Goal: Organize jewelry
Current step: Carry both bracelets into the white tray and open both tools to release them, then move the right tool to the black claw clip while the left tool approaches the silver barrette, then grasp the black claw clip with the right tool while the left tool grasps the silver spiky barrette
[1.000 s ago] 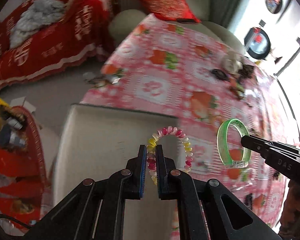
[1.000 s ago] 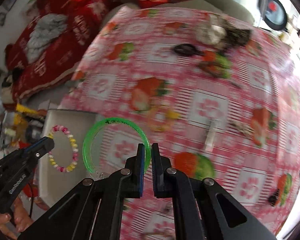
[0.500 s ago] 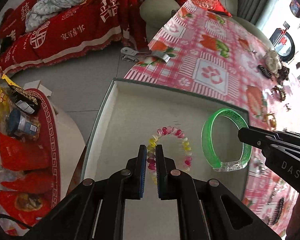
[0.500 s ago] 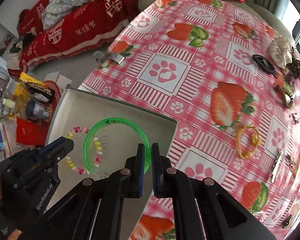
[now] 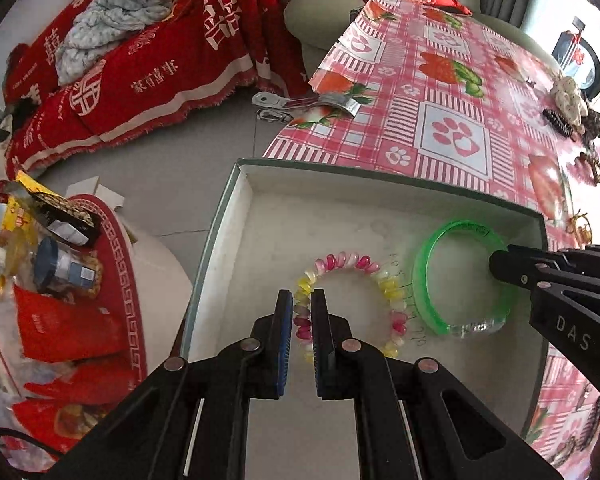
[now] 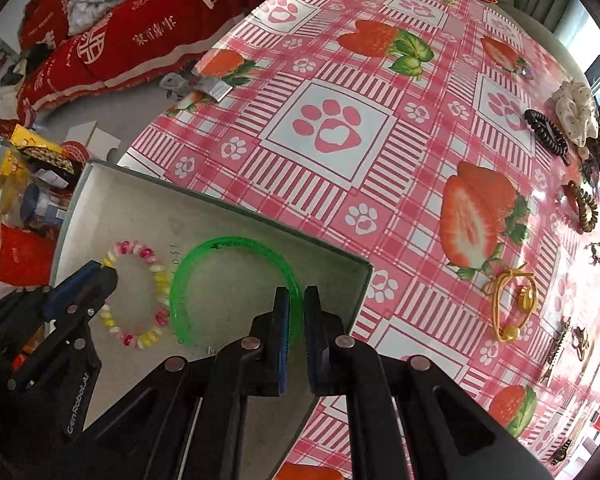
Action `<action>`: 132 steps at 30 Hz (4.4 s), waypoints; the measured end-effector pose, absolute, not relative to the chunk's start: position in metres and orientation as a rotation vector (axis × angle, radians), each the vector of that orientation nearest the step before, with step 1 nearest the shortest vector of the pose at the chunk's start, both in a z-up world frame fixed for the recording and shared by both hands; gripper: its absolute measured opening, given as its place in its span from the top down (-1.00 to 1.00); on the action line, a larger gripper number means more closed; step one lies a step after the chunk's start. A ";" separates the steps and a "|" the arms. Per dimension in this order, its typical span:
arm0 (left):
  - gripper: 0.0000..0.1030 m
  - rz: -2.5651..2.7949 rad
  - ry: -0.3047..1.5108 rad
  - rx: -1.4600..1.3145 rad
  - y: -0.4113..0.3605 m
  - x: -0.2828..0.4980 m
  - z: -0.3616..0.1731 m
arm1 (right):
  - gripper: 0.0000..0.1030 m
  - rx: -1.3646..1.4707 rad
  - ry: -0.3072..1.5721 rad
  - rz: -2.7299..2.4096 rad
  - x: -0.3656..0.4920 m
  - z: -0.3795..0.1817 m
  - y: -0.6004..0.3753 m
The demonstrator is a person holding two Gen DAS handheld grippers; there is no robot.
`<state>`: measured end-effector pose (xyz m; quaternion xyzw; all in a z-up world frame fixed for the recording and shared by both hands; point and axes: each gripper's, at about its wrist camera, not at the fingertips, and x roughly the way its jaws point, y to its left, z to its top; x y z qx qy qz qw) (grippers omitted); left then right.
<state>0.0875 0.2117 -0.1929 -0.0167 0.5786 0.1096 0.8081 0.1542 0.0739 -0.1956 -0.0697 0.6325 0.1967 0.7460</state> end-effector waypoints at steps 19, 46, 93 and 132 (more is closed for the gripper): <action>0.69 0.236 1.220 -0.039 0.204 0.085 -0.177 | -0.09 0.083 1.277 0.436 0.143 -0.140 0.033; -1.00 -0.020 1.165 0.086 0.058 0.075 -0.122 | -0.57 0.327 1.337 0.111 0.070 -0.157 -0.165; -0.65 -0.231 1.288 0.232 -0.137 0.149 -0.206 | -0.58 0.367 1.371 -0.197 0.041 -0.212 -0.362; 0.54 -0.306 1.235 0.097 -0.104 0.126 -0.164 | 0.51 0.312 1.297 -0.091 0.053 -0.191 -0.328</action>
